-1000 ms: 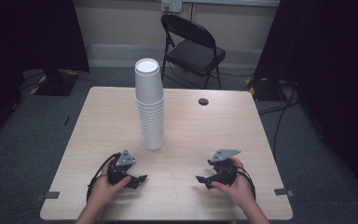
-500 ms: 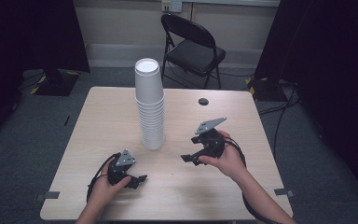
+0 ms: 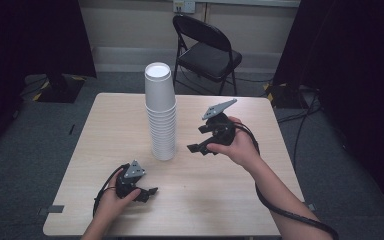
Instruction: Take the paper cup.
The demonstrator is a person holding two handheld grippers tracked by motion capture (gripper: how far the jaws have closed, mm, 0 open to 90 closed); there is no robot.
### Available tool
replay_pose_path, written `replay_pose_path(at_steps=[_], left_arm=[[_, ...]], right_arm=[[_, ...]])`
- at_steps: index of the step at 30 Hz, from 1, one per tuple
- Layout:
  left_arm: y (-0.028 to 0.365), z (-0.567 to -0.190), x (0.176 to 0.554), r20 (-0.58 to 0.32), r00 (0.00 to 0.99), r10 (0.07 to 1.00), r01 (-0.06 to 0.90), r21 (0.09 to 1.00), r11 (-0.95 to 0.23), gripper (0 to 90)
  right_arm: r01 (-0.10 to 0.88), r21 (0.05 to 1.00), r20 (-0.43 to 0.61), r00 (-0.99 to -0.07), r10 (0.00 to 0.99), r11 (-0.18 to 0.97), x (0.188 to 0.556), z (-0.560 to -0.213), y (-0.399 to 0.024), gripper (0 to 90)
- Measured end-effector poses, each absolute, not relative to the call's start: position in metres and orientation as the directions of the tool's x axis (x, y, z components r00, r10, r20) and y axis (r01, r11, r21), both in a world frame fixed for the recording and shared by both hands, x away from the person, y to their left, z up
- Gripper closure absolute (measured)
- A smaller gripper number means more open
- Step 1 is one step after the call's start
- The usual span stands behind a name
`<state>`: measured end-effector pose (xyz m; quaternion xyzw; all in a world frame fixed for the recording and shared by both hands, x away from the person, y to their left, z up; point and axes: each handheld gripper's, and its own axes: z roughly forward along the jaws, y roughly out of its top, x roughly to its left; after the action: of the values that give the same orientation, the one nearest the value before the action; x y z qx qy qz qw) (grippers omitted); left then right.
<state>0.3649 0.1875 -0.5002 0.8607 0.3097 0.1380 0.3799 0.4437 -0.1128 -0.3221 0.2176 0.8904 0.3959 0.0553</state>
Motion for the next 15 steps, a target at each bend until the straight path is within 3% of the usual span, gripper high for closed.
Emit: replay_pose_path(at_steps=[15], left_arm=[[0.188, -0.500, 0.365, -0.003, 0.773, 0.634, 0.431, 0.737, -0.521, 12.6]], right_arm=[[0.279, 0.761, 0.035, -0.919, 0.392, 0.586, 0.459, -0.271, -0.085, 16.6]])
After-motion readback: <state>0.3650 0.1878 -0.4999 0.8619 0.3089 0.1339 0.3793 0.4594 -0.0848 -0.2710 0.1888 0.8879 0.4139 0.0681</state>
